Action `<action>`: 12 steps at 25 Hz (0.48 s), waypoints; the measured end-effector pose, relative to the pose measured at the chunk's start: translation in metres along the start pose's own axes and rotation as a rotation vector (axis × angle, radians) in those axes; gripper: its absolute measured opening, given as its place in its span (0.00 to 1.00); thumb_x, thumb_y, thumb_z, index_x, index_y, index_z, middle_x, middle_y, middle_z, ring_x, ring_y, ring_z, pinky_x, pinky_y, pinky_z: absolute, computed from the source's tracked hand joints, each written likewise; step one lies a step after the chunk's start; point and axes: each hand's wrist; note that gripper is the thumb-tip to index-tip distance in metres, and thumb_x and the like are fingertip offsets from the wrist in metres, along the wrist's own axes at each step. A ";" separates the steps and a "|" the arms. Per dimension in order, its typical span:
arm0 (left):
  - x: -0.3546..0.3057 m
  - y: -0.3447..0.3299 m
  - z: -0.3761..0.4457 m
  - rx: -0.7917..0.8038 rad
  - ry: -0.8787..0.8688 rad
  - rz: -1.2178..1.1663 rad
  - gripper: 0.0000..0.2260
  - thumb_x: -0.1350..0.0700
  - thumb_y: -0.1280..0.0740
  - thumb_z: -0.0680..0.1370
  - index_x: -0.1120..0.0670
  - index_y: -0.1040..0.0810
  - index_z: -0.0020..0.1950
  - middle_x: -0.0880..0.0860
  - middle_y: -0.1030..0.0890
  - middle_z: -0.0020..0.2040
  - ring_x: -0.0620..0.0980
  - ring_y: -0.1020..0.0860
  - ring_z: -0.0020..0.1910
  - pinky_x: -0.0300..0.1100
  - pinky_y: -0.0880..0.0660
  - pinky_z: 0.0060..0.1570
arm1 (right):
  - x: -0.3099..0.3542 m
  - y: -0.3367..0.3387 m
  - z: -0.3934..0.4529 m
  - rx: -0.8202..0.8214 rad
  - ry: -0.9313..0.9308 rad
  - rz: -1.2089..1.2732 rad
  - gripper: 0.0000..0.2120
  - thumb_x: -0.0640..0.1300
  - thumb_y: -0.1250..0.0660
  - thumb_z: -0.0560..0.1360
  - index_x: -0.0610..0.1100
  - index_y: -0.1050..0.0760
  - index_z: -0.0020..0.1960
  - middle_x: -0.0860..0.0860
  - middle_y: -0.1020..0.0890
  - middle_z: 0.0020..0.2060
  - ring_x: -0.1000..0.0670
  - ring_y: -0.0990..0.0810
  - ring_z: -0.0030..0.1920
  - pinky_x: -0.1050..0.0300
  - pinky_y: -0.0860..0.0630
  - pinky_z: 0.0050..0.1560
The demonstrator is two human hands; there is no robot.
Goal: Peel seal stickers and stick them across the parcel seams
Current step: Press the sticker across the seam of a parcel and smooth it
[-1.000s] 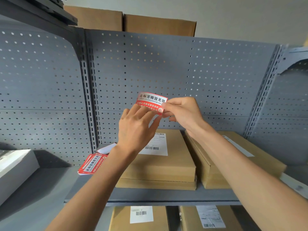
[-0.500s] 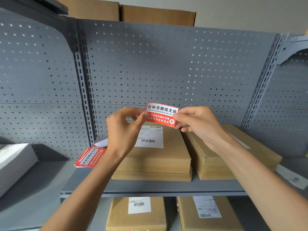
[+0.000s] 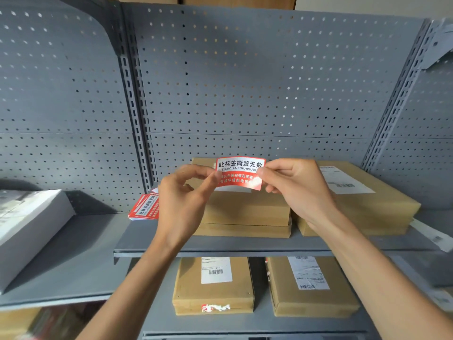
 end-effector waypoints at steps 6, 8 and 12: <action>0.015 0.028 -0.062 -0.009 0.023 -0.033 0.03 0.49 0.25 0.74 0.45 0.14 0.40 0.43 0.14 0.49 0.44 0.19 0.55 0.41 0.29 0.55 | -0.011 -0.023 -0.065 -0.044 0.032 0.054 0.09 0.38 0.26 0.76 0.51 0.15 0.42 0.61 0.13 0.36 0.63 0.16 0.38 0.70 0.22 0.42; 0.022 0.034 -0.076 -0.010 0.090 -0.040 0.05 0.52 0.23 0.74 0.42 0.13 0.40 0.44 0.15 0.54 0.43 0.21 0.61 0.41 0.30 0.59 | -0.024 -0.033 -0.080 -0.074 0.006 0.072 0.10 0.39 0.25 0.76 0.53 0.16 0.41 0.59 0.12 0.38 0.60 0.14 0.41 0.67 0.21 0.44; 0.033 0.039 -0.096 -0.009 0.104 0.019 0.01 0.45 0.25 0.72 0.40 0.13 0.41 0.39 0.22 0.66 0.34 0.29 0.71 0.35 0.35 0.65 | -0.054 -0.051 -0.101 -0.182 -0.025 0.073 0.08 0.40 0.24 0.75 0.52 0.15 0.41 0.60 0.13 0.48 0.55 0.14 0.51 0.55 0.21 0.53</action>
Point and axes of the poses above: each hand's wrist, its own z-axis towards the middle knuckle, its own y-axis out of the back of the hand, x = y × z
